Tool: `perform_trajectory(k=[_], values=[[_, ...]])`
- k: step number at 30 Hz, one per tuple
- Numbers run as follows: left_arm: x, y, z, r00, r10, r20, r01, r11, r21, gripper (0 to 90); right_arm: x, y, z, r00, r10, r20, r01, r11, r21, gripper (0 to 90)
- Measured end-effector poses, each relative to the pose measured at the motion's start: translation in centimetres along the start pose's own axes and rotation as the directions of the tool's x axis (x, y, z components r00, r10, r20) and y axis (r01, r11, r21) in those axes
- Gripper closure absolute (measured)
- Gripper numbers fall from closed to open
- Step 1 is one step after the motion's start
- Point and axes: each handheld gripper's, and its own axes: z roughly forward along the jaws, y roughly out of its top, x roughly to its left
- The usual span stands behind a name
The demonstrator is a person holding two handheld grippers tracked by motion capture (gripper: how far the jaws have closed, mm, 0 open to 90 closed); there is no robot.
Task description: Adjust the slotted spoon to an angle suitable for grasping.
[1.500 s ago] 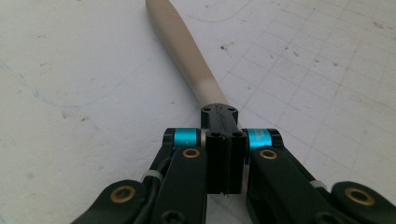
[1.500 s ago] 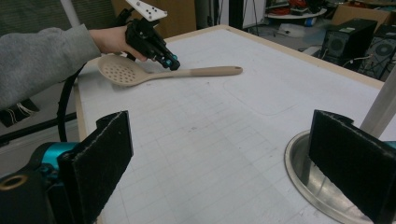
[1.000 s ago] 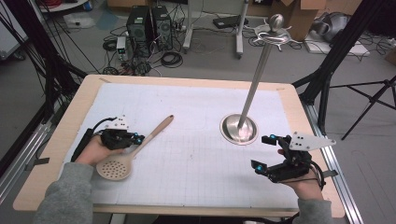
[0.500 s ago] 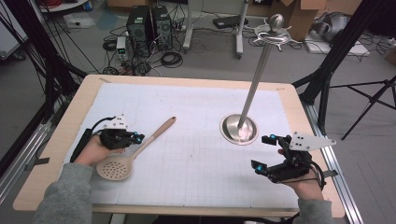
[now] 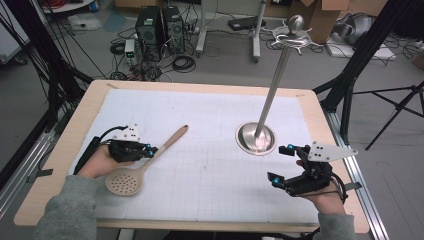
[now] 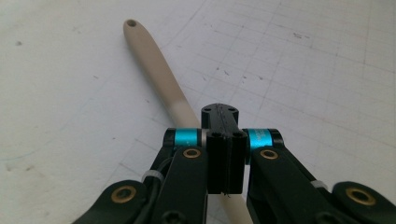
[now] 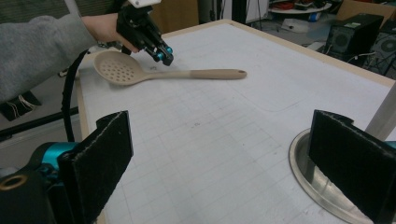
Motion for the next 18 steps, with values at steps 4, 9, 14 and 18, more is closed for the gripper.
perform_trajectory(k=[4, 9, 14, 18], values=[[-0.4, 0.7, -0.1, 0.9999, 0.006, -0.009, -0.006, 1.0, -0.004, 89.6, 0.0, 0.0, 0.0, 1.0, 0.001, -0.002, -0.001, 1.0, 0.002, 6.0], [-0.7, 1.0, 0.7, 0.9991, -0.011, -0.04, 0.013, 0.9987, 0.049, 89.6, 0.1, 0.0, 0.0, 1.0, 0.0, -0.003, 0.0, 1.0, -0.001, 6.0], [-0.5, 0.9, 1.1, 0.9951, -0.065, -0.074, 0.071, 0.9942, 0.08, 89.6, 0.0, -0.1, 0.1, 1.0, 0.002, -0.004, -0.002, 1.0, 0.004, 6.0], [-0.7, 0.7, 1.5, 0.9958, -0.069, -0.06, 0.075, 0.9924, 0.098, 89.6, 0.0, -0.2, 0.2, 1.0, 0.003, -0.001, -0.003, 1.0, 0.012, 6.0]])
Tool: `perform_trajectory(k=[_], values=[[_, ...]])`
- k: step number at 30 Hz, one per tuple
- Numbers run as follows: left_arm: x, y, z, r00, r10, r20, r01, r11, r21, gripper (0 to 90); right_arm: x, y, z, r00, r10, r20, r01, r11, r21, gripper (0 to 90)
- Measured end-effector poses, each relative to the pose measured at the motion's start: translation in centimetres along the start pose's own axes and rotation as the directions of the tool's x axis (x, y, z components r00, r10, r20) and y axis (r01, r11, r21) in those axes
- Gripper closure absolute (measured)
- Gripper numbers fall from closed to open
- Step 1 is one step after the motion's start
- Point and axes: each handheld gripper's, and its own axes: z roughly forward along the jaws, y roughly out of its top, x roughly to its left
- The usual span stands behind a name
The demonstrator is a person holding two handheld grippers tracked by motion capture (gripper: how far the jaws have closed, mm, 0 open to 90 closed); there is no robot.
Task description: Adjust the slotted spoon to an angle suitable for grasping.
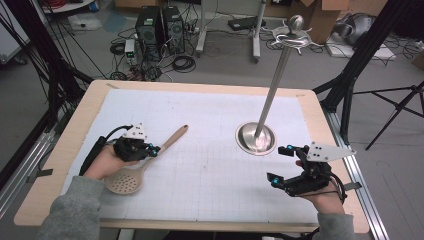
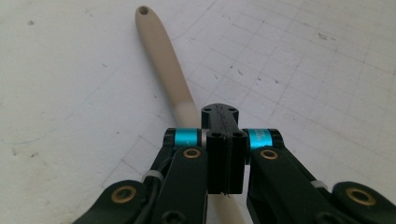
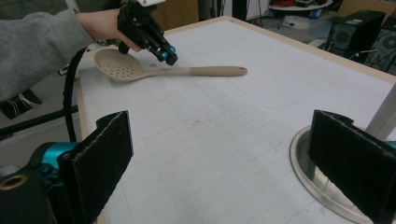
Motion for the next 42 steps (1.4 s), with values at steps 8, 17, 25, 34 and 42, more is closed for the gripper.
perform_trajectory(k=[8, 17, 25, 34, 42], values=[[-0.4, 0.0, 1.0, 0.9998, 0.019, -0.01, -0.018, 0.999, 0.04, 89.6, 0.1, 0.1, -0.1, 1.0, -0.009, 0.001, 0.009, 1.0, -0.005, 6.1], [0.1, 0.0, 1.0, 0.9971, -0.024, -0.072, 0.025, 0.9996, 0.015, 89.6, 0.2, 0.2, -0.1, 1.0, -0.001, -0.001, 0.001, 1.0, -0.003, 6.0], [0.5, -0.1, 1.2, 0.9918, -0.05, -0.117, 0.052, 0.9986, 0.012, 89.6, 0.2, 0.2, -0.1, 1.0, -0.004, -0.002, 0.004, 1.0, -0.004, 6.0], [0.8, -0.2, 1.6, 0.9896, -0.058, -0.132, 0.061, 0.998, 0.017, 89.6, 0.1, 0.1, -0.2, 1.0, -0.001, -0.001, 0.001, 1.0, -0.003, 6.1], [0.5, -0.3, 1.8, 0.9989, -0.014, -0.046, 0.014, 0.9999, -0.001, 89.6, 0.1, 0.1, -0.2, 1.0, 0.001, -0.002, -0.001, 1.0, -0.002, 6.0]])
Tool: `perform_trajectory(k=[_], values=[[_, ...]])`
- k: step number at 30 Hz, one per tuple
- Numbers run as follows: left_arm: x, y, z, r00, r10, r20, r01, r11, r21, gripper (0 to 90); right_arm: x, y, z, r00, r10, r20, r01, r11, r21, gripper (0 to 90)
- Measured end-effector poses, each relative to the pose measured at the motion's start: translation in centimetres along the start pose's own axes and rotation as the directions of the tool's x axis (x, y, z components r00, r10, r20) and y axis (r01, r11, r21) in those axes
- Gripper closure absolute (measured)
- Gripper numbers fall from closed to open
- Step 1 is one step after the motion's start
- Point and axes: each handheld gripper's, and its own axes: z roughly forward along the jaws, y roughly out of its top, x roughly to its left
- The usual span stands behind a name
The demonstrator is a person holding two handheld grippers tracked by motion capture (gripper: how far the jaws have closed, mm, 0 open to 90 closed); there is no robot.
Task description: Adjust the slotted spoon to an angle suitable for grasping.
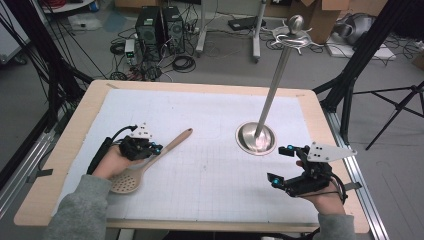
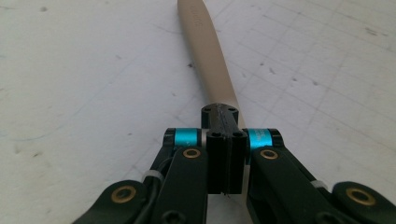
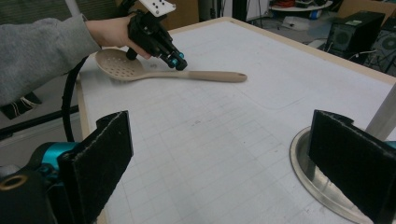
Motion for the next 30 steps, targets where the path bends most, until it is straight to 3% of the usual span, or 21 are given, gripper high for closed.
perform_trajectory(k=[9, 17, 20, 24, 28, 29, 30], values=[[-0.6, 0.0, 0.1, 0.9956, 0.035, 0.087, -0.034, 0.9994, -0.012, 89.6, 0.0, 0.0, -0.1, 1.0, -0.003, 0.002, 0.003, 1.0, -0.005, 6.0], [-1.0, 0.1, -0.2, 0.9912, 0.068, 0.114, -0.067, 0.9977, -0.012, 89.6, 0.0, 0.0, -0.1, 1.0, -0.007, 0.001, 0.007, 1.0, -0.003, 6.0], [-1.2, 0.2, -0.2, 0.9869, 0.094, 0.131, -0.093, 0.9956, -0.01, 89.6, 0.0, 0.0, 0.0, 1.0, -0.004, 0.0, 0.004, 1.0, -0.002, 6.0], [-1.3, 0.1, -0.2, 0.9851, 0.095, 0.143, -0.094, 0.9955, -0.017, 89.6, 0.0, 0.0, 0.0, 1.0, -0.003, -0.001, 0.003, 1.0, 0.001, 6.0], [-1.5, 0.1, -0.1, 0.9787, 0.101, 0.179, -0.097, 0.9948, -0.03, 89.6, 0.0, 0.0, 0.1, 1.0, -0.002, -0.005, 0.002, 1.0, 0.003, 6.0], [-1.5, 0.1, -0.1, 0.9766, 0.119, 0.179, -0.116, 0.9928, -0.031, 89.6, 0.0, 0.0, 0.1, 1.0, -0.003, -0.004, 0.003, 1.0, 0.004, 6.0], [-1.6, 0.1, -0.1, 0.978, 0.112, 0.176, -0.109, 0.9936, -0.029, 89.6, 0.0, -0.1, 0.1, 1.0, -0.006, -0.001, 0.006, 1.0, 0.002, 6.0]])
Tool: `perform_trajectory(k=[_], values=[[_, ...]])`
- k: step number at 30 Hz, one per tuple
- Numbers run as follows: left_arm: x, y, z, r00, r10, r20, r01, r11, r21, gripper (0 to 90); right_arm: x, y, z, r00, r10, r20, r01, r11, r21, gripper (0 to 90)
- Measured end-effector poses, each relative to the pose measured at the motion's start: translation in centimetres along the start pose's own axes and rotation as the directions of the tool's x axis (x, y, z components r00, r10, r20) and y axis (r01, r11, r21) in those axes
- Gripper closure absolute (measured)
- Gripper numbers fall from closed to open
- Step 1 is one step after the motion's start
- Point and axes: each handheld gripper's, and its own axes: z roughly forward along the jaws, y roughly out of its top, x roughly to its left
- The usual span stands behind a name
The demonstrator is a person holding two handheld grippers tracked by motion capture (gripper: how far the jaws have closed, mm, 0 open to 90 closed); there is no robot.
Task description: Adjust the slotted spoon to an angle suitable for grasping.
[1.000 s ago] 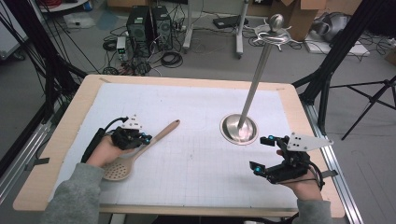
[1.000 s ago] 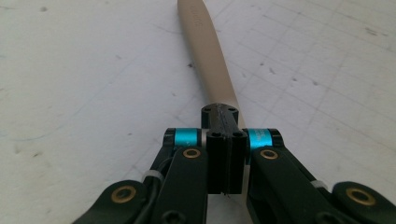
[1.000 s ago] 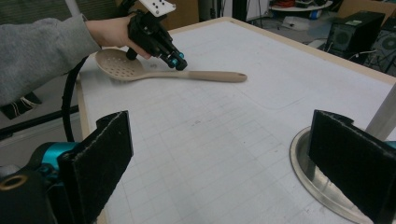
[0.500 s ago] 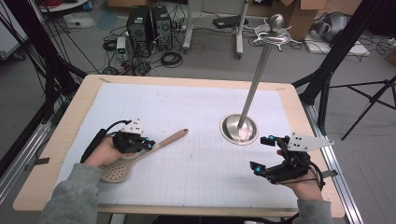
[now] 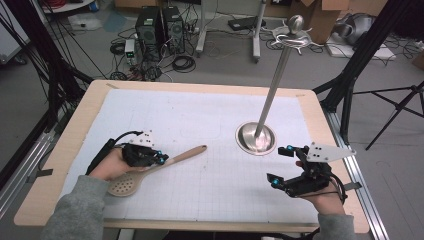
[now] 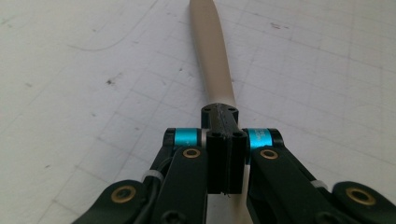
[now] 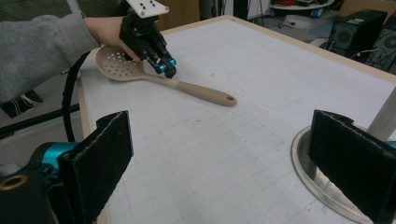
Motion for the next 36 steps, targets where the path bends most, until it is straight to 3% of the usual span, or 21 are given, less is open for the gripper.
perform_trajectory(k=[5, 9, 16, 20, 23, 30, 33, 36], values=[[0.0, 0.1, -0.1, 0.9997, 0.014, -0.019, -0.014, 0.9999, 0.002, 89.6, 0.0, 0.0, -0.1, 1.0, 0.004, 0.0, -0.004, 1.0, 0.002, 6.1], [-0.2, 0.4, -0.9, 0.9992, 0.0, -0.039, -0.002, 0.9993, -0.037, 87.3, 0.0, 0.0, -0.2, 1.0, 0.002, 0.001, -0.002, 1.0, -0.003, 6.0], [-0.4, 0.7, -1.5, 0.9938, -0.108, -0.028, 0.106, 0.9932, -0.048, 61.9, 0.0, 0.1, 0.0, 1.0, 0.001, -0.005, -0.001, 1.0, -0.003, 6.0], [-0.7, 0.8, -2.0, 0.9911, -0.122, -0.051, 0.12, 0.9916, -0.047, 49.6, -0.3, 0.3, 0.3, 0.9999, -0.003, -0.012, 0.003, 1.0, -0.011, 6.1], [-0.6, 0.6, -2.6, 0.9883, -0.117, -0.097, 0.113, 0.9924, -0.048, 36.8, -0.6, 0.5, 0.5, 0.9998, 0.008, -0.018, -0.009, 1.0, -0.03, 6.0], [-0.7, 0.2, -3.7, 0.9844, -0.117, -0.131, 0.109, 0.9917, -0.069, 17.3, -1.3, 0.8, 0.9, 0.9994, 0.004, -0.033, -0.005, 0.998, -0.056, 6.0], [-1.1, 0.6, -3.8, 0.9848, -0.063, -0.162, 0.049, 0.9949, -0.088, 16.0, -1.2, 0.9, 0.9, 0.9993, 0.0, -0.036, -0.002, 0.998, -0.059, 6.1], [-1.6, 0.9, -4.0, 0.9848, -0.04, -0.169, 0.024, 0.9951, -0.096, 13.2, -1.1, 1.1, 1.0, 0.9992, -0.003, -0.039, 0.001, 0.998, -0.065, 6.1]])
